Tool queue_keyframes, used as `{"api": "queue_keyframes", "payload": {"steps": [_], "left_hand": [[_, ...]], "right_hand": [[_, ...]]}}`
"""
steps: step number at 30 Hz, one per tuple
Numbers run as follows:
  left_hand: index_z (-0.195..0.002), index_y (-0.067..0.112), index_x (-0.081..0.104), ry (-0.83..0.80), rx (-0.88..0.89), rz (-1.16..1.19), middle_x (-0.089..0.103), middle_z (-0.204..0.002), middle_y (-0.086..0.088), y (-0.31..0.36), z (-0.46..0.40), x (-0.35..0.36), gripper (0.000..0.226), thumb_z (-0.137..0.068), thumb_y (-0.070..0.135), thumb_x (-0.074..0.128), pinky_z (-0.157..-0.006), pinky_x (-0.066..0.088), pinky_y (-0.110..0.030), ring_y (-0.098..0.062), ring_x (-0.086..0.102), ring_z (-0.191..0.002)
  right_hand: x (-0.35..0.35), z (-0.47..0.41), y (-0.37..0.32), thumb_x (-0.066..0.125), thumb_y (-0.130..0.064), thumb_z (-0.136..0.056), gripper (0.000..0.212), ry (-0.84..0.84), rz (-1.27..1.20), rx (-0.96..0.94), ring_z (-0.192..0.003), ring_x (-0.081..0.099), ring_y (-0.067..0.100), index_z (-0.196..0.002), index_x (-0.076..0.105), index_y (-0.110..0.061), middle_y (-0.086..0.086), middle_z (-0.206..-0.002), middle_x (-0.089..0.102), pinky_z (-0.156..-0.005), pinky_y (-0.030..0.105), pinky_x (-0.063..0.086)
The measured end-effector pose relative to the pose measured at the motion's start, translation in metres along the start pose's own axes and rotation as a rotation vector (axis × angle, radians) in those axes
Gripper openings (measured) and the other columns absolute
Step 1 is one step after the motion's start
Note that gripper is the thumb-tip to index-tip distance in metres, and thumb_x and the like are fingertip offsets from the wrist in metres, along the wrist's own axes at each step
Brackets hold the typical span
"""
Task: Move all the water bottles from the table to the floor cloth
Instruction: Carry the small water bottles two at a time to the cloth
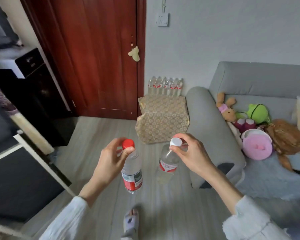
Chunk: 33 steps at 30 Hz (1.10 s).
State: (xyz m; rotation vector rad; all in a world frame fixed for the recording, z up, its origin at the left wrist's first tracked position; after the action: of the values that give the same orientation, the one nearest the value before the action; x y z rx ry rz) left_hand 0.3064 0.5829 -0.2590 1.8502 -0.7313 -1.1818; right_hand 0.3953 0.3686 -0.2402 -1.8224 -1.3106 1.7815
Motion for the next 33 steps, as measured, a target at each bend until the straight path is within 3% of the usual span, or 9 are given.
{"api": "queue_keyframes", "payload": {"steps": [3,8,13,17,20,25,29,33], "left_hand": [[-0.097,0.016,0.059,-0.013,-0.002,0.011,0.064,-0.085,0.007,-0.024,-0.071,0.021,0.034,-0.074,0.042,0.057,-0.067,0.04,0.001,0.005,0.062,-0.075],[-0.107,0.008,0.06,-0.127,0.038,-0.015,0.062,-0.094,0.005,-0.053,-0.208,0.064,0.052,-0.072,0.045,0.057,-0.072,0.041,0.003,-0.011,0.063,-0.088],[-0.109,0.007,0.058,-0.15,0.071,0.01,0.06,-0.097,0.006,-0.063,-0.339,0.083,0.078,-0.067,0.072,0.048,-0.087,0.047,-0.016,-0.011,0.061,-0.093],[-0.112,0.008,0.057,-0.167,0.062,-0.037,0.058,-0.099,0.008,-0.081,-0.427,0.1,0.093,-0.061,0.084,0.038,-0.087,0.043,-0.015,-0.009,0.058,-0.095],[-0.11,0.012,0.058,-0.185,0.017,-0.068,0.06,-0.099,0.005,-0.105,-0.483,0.119,0.086,-0.065,0.082,0.04,-0.088,0.046,-0.027,-0.014,0.06,-0.096],[-0.11,0.014,0.059,-0.207,-0.102,-0.143,0.06,-0.101,0.002,-0.157,-0.568,0.158,0.057,-0.071,0.055,0.053,-0.085,0.05,-0.039,-0.021,0.061,-0.094],[-0.103,0.021,0.06,-0.257,-0.204,-0.187,0.059,-0.098,0.003,-0.199,-0.638,0.193,0.03,-0.077,0.033,0.067,-0.087,0.05,-0.04,-0.021,0.061,-0.094],[-0.089,0.036,0.051,-0.317,-0.245,-0.188,0.055,-0.089,0.015,-0.225,-0.699,0.228,0.023,-0.076,0.032,0.069,-0.087,0.049,-0.034,-0.018,0.06,-0.093]], "right_hand": [[0.011,-0.068,0.032,0.069,-0.018,-0.077,0.025,-0.027,0.002,0.038,-0.092,0.06,0.022,-0.1,0.061,-0.012,0.004,-0.102,0.064,-0.086,0.039,0.049],[0.024,-0.202,0.074,0.068,-0.019,-0.076,0.025,-0.027,0.025,0.082,-0.092,0.06,0.02,-0.1,0.061,-0.014,0.005,-0.106,0.064,-0.087,0.037,0.049],[0.019,-0.328,0.1,0.07,-0.016,-0.075,0.028,0.033,0.022,0.103,-0.095,0.059,0.024,-0.101,0.061,-0.011,0.007,-0.108,0.062,-0.089,0.044,0.048],[0.012,-0.415,0.123,0.07,-0.02,-0.074,0.03,0.095,0.017,0.116,-0.091,0.059,0.023,-0.102,0.061,-0.015,0.004,-0.104,0.06,-0.087,0.043,0.049],[0.013,-0.479,0.147,0.07,-0.023,-0.074,0.03,0.08,0.015,0.122,-0.088,0.059,0.021,-0.102,0.06,-0.018,0.002,-0.103,0.06,-0.086,0.04,0.05],[0.039,-0.576,0.207,0.069,-0.024,-0.076,0.03,-0.06,0.015,0.135,-0.091,0.058,0.018,-0.103,0.059,-0.017,0.004,-0.104,0.061,-0.087,0.039,0.05],[0.06,-0.654,0.248,0.07,-0.022,-0.076,0.032,-0.141,0.03,0.105,-0.09,0.059,0.02,-0.104,0.059,-0.014,0.006,-0.106,0.061,-0.086,0.037,0.049],[0.084,-0.722,0.286,0.07,-0.02,-0.077,0.031,-0.214,0.05,0.096,-0.091,0.057,0.021,-0.104,0.057,-0.011,0.007,-0.106,0.059,-0.085,0.035,0.048]]}}
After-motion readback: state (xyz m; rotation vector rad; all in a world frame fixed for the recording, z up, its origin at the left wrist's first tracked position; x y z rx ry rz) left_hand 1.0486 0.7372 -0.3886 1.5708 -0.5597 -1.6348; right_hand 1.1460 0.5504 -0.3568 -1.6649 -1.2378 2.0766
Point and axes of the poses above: each hand's wrist, its own z-axis away from the middle knuckle, its own x-axis out of the palm, y = z × x, the point moved 10 cm from there along -z, towards the middle knuckle
